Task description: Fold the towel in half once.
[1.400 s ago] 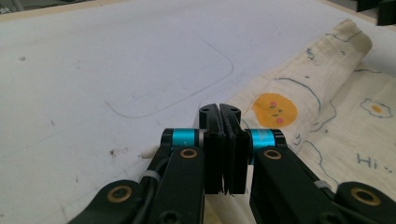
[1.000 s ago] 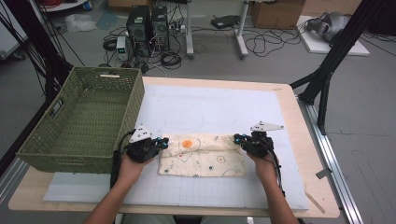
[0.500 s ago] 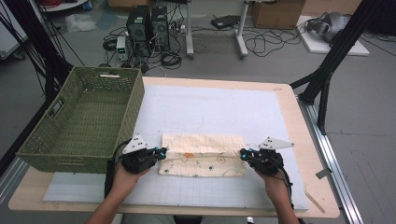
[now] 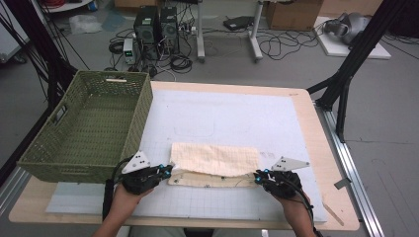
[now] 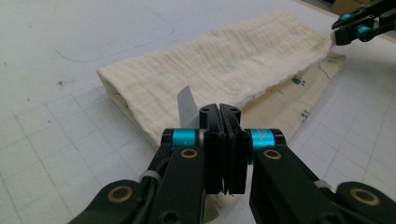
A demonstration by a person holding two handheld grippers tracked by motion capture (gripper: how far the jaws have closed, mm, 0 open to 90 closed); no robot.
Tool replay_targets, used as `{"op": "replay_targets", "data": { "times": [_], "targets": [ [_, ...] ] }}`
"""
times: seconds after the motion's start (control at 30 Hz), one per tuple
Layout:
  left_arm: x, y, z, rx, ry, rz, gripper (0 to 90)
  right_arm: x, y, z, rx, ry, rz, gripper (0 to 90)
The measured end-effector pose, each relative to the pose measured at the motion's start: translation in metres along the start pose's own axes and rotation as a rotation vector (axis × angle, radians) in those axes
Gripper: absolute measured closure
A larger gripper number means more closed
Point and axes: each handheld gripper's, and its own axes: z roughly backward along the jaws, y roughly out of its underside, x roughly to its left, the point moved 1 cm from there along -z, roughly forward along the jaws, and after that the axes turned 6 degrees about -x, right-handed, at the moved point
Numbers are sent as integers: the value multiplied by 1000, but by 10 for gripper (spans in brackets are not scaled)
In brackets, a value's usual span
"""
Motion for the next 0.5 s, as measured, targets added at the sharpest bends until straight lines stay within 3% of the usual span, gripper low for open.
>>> {"op": "replay_targets", "data": {
  "times": [0.03, 0.07, 0.1, 0.13, 0.27, 0.4, 0.5],
  "targets": [
    [0, 0, 1, 0, 6, 3, 851, -1, 1, 1, -5, 1, -21, 670],
    [1, 0, 1, -13, -4, 16, 748, -3, 1, 2, -17, 8, -49, 648],
    [3, -1, 2, -26, -2, 41, 588, -5, 0, 5, -30, 18, -62, 641],
    [5, -3, 4, -44, 6, 59, 557, -6, -1, 8, -46, 33, -72, 632],
    [8, -8, 8, -94, -19, 65, 551, -9, -3, 14, -105, 72, -98, 613],
    [13, -5, 1, -64, -65, 74, 552, -6, -4, 5, -74, 65, -91, 615],
    [16, -2, -8, -15, -96, 81, 554, 0, -5, -4, -31, 41, -55, 629]
  ]
}}
